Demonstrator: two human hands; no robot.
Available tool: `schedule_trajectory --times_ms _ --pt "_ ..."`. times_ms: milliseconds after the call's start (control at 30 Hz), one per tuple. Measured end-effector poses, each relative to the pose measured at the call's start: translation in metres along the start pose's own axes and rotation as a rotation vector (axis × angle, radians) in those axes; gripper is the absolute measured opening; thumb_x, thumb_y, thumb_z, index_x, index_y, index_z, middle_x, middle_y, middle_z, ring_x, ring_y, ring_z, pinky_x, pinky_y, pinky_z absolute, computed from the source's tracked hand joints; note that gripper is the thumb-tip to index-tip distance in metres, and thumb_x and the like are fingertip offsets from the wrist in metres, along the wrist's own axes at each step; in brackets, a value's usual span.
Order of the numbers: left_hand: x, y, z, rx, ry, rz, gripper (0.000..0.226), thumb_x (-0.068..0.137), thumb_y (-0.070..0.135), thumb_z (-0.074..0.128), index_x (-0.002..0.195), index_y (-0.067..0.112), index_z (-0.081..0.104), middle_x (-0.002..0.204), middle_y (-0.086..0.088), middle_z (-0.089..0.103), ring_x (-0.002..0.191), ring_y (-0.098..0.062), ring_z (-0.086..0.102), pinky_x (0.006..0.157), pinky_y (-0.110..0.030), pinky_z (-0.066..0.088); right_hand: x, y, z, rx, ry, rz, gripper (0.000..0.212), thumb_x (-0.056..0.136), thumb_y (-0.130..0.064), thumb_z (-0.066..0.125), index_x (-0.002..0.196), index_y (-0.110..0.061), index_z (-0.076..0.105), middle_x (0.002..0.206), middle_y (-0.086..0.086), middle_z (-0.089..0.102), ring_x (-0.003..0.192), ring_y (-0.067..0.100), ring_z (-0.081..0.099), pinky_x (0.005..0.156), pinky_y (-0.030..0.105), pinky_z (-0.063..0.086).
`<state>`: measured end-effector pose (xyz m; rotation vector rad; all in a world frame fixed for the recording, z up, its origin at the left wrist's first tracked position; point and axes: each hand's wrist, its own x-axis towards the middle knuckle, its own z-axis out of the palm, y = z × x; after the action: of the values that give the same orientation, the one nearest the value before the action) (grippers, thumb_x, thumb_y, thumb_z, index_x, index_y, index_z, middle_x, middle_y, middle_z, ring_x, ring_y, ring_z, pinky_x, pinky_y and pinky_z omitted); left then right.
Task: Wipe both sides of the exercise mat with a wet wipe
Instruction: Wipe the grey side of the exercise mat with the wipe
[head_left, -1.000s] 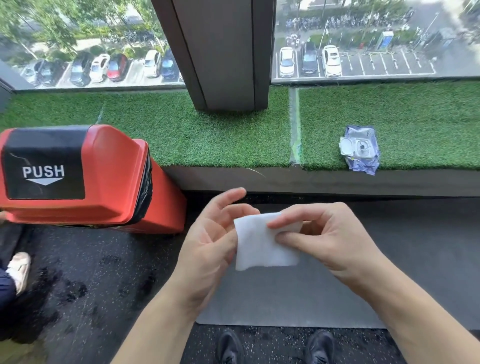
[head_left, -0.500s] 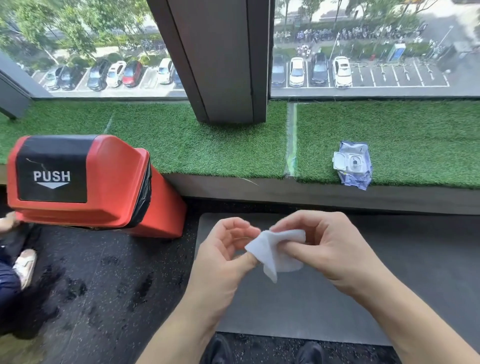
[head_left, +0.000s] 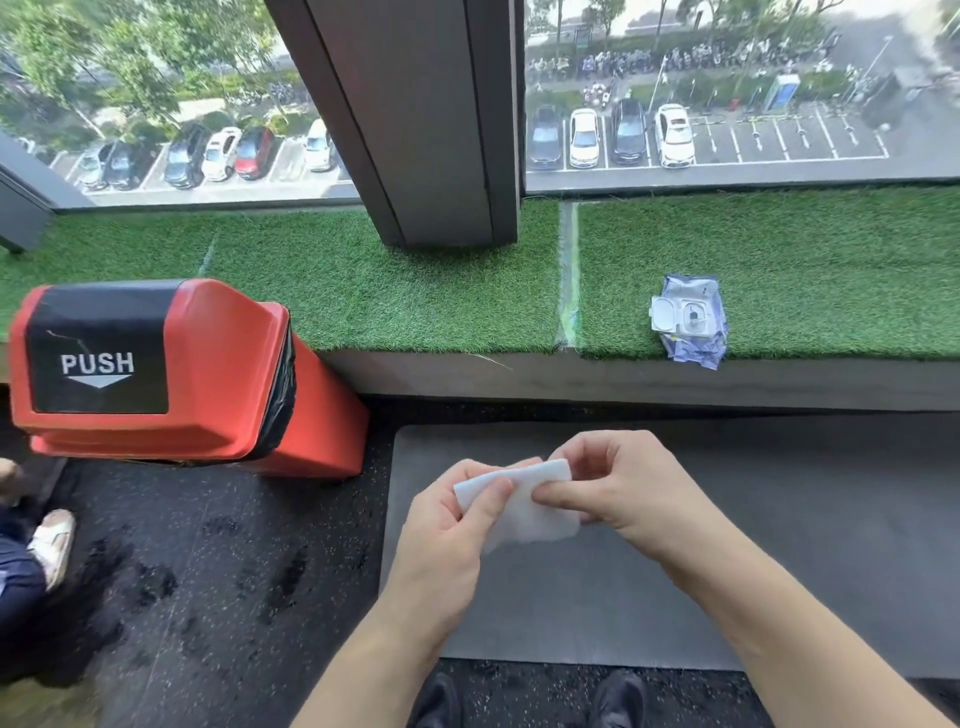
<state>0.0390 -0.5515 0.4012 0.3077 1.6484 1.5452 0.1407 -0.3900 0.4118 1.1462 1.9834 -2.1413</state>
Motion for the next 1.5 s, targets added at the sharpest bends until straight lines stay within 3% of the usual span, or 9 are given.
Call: schedule_trajectory --times_ms 300,533,867,967,1033,1133,1200,1300,1500 --pt "0.020 -0.038 -0.078 -0.496 -0.041 -0.454 0.036 0.106 0.013 0.042 0.136 0.000 0.057 0.133 -0.024 0.062 0.128 -0.034 0.058 0.114 -0.048 0.038 0.045 0.038 0.077 -0.002 0.067 0.188 0.003 0.089 -0.021 0.082 0.091 -0.018 0.082 0.088 -0.001 0.080 0.080 0.010 0.073 0.078 0.030 0.063" --pt "0.052 -0.121 -0.189 -0.643 0.134 -0.750 0.030 0.104 0.003 0.045 0.127 -0.010 0.058 0.120 -0.028 0.068 0.105 -0.035 0.071 0.091 -0.043 0.057 0.106 0.111 0.160 0.165 0.317 0.382 0.017 0.101 -0.025 0.068 0.110 -0.014 0.077 0.098 0.005 0.080 0.092 0.020 0.077 0.087 0.037 0.064" --pt "0.218 -0.399 -0.299 -0.622 0.538 -0.844 0.032 0.105 0.002 0.043 0.133 -0.010 0.054 0.133 -0.030 0.059 0.109 -0.038 0.065 0.079 -0.047 0.061 0.305 0.325 0.246 -0.675 -0.044 0.233 0.076 0.101 -0.038 0.061 0.166 -0.026 0.025 0.167 -0.012 0.032 0.147 0.010 0.040 0.108 0.025 0.040" --pt "0.326 -0.477 -0.325 -0.306 0.661 -0.687 0.037 0.104 0.009 0.047 0.139 -0.004 0.050 0.142 -0.023 0.054 0.119 -0.038 0.059 0.087 -0.044 0.054 0.396 0.413 0.257 -0.886 -0.166 0.100 0.106 0.094 -0.048 0.072 0.169 -0.020 0.001 0.176 -0.011 -0.005 0.162 0.010 0.006 0.127 0.029 0.024" --pt "0.400 -0.511 -0.341 0.147 0.727 -0.336 0.033 0.104 0.021 0.050 0.132 0.009 0.062 0.134 -0.012 0.063 0.125 -0.031 0.059 0.098 -0.039 0.049 0.453 0.460 0.264 -1.050 -0.218 0.005 0.126 0.086 -0.060 0.078 0.168 -0.015 -0.005 0.176 -0.003 -0.012 0.163 0.016 -0.003 0.130 0.033 0.017" --pt "0.489 -0.565 -0.372 0.748 0.461 0.327 0.033 0.104 0.016 0.052 0.133 0.025 0.065 0.137 0.010 0.061 0.129 -0.005 0.054 0.110 -0.021 0.039 0.532 0.512 0.274 -1.256 -0.217 -0.188 0.146 0.073 -0.078 0.076 0.166 -0.008 -0.011 0.174 0.009 -0.019 0.162 0.024 -0.012 0.132 0.040 0.004" --pt "0.532 -0.614 -0.399 1.031 0.148 0.558 0.043 0.101 0.003 0.053 0.140 0.020 0.059 0.147 0.002 0.053 0.139 -0.010 0.046 0.119 -0.026 0.030 0.574 0.534 0.279 -1.351 -0.175 -0.269 0.156 0.064 -0.090 0.071 0.165 -0.007 -0.015 0.172 0.012 -0.025 0.161 0.029 -0.018 0.132 0.046 0.000" --pt "0.557 -0.656 -0.418 1.336 -0.036 0.714 0.047 0.101 0.008 0.049 0.148 0.012 0.049 0.156 -0.009 0.040 0.147 -0.021 0.034 0.123 -0.024 0.017 0.614 0.551 0.284 -1.379 -0.113 -0.291 0.166 0.053 -0.095 0.071 0.165 -0.011 -0.018 0.171 0.014 -0.028 0.159 0.034 -0.022 0.130 0.056 -0.003" --pt "0.517 -0.667 -0.417 1.311 -0.112 0.748 0.047 0.103 0.012 0.045 0.151 0.010 0.044 0.160 -0.007 0.035 0.149 -0.017 0.030 0.122 -0.035 0.026 0.621 0.554 0.291 -1.405 -0.132 -0.186 0.170 0.048 -0.092 0.077 0.166 -0.013 -0.016 0.172 0.014 -0.027 0.159 0.035 -0.024 0.128 0.059 -0.007"
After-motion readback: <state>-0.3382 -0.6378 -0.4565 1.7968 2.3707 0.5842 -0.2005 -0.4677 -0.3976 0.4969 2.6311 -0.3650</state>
